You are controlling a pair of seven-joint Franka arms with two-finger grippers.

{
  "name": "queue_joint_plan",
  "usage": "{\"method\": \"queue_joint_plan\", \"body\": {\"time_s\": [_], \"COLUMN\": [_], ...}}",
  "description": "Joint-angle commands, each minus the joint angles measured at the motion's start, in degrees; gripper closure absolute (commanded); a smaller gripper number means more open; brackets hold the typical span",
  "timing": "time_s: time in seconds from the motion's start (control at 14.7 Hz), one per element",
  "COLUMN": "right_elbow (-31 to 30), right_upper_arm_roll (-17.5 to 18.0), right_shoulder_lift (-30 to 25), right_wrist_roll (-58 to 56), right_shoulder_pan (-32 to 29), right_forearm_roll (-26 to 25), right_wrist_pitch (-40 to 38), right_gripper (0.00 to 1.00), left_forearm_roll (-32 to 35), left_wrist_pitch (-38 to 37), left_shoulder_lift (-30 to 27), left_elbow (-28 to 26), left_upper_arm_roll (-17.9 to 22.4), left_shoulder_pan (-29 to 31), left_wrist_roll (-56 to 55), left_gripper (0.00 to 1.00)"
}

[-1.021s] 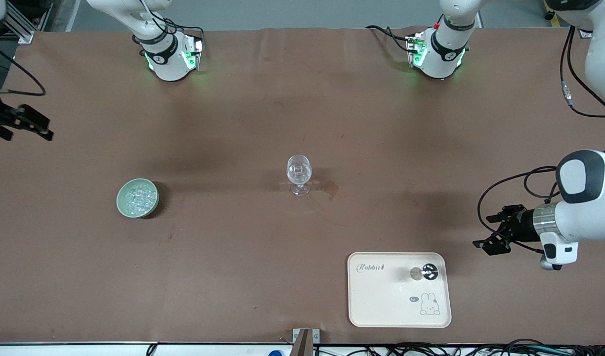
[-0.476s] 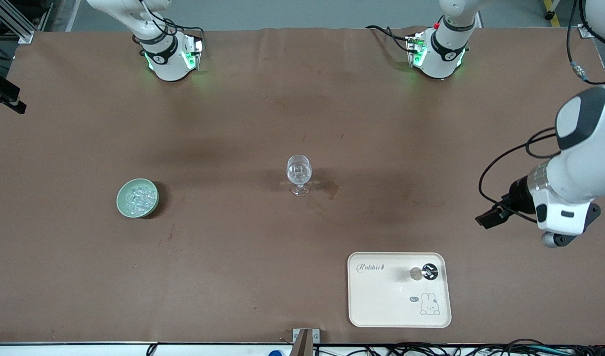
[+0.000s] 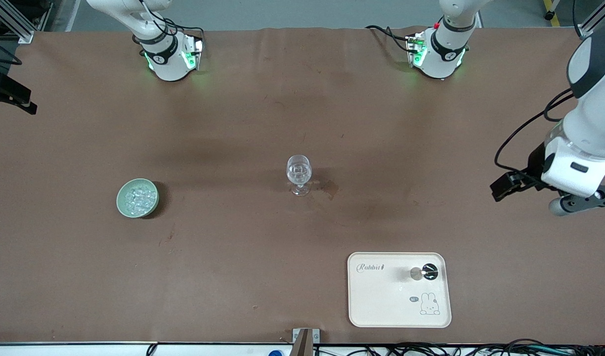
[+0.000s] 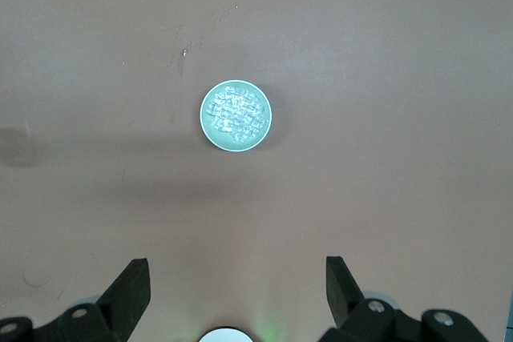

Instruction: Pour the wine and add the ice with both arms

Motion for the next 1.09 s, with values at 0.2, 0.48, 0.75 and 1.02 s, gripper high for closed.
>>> {"method": "queue_joint_plan", "body": {"time_s": [0.2, 0.48, 0.75, 1.02], "right_elbow": [1.01, 1.01, 0.4, -0.31], "right_upper_arm_roll": [-0.05, -0.05, 0.13, 0.22], "right_shoulder_lift": [0.57, 0.92, 1.1, 1.1], "right_wrist_roll": [0.69, 0.78, 0.78, 0.78], "right_shoulder_pan": [-0.34, -0.6, 0.19, 1.16], "right_forearm_roll": [-0.33, 0.2, 0.2, 0.2], "right_wrist_pitch": [-0.07, 1.34, 1.78, 3.8], "right_gripper": [0.01, 0.01, 0.01, 0.01], "left_forearm_roll": [-11.78, -14.87, -17.42, -17.6], "left_wrist_pitch": [-7.18, -11.76, -12.73, -11.68], "left_shoulder_lift": [-12.58, -19.25, -24.71, -29.02], "left_elbow": [-2.05, -5.99, -11.09, -15.75], "left_upper_arm_roll": [26.17, 38.31, 42.12, 46.16], "left_shoulder_pan": [-19.17, -29.11, -32.21, -35.74], "left_wrist_roll": [14.37, 20.27, 20.72, 23.34], "left_gripper": [0.0, 0.0, 0.0, 0.0]}}
